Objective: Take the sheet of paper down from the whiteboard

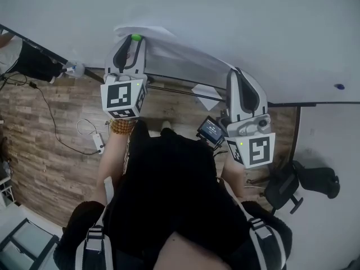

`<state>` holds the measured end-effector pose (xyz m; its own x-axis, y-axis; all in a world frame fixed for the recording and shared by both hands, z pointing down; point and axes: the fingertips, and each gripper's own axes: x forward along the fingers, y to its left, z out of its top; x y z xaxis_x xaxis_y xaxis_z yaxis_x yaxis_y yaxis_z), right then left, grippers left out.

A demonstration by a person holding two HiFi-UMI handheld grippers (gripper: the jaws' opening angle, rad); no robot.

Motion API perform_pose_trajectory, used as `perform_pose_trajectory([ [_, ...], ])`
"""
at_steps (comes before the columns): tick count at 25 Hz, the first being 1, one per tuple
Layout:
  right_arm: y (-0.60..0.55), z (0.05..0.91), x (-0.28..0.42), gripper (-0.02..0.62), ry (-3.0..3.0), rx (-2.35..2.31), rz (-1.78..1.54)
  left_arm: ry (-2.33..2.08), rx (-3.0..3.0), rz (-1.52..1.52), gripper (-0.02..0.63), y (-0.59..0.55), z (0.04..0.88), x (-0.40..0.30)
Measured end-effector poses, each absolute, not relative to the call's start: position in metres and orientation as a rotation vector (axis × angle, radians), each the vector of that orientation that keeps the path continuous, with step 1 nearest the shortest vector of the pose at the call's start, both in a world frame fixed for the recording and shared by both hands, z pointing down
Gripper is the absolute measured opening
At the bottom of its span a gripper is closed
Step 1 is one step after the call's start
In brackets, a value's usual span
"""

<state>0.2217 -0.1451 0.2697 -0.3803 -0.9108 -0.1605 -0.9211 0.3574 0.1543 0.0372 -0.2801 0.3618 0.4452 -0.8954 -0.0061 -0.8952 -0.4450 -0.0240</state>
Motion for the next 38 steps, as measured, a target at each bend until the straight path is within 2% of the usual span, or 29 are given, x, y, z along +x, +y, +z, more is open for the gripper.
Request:
perform_pose_trajectory([
  [15, -0.139, 0.277, 0.262, -0.005, 2.455, -1.837, 0.275, 1.643, -2.65, 0.001, 0.124, -0.267, 0.358, 0.037],
  [32, -0.155, 0.3, 0.222, -0.005, 2.533, -1.769, 0.209, 1.623, -2.694, -0.073, 0.124, -0.212, 0.362, 0.046],
  [38, -0.139, 0.29, 0.208, -0.005, 2.534, -1.812, 0.282, 1.605, -2.695, -0.033, 0.126, -0.182, 0.345, 0.04],
])
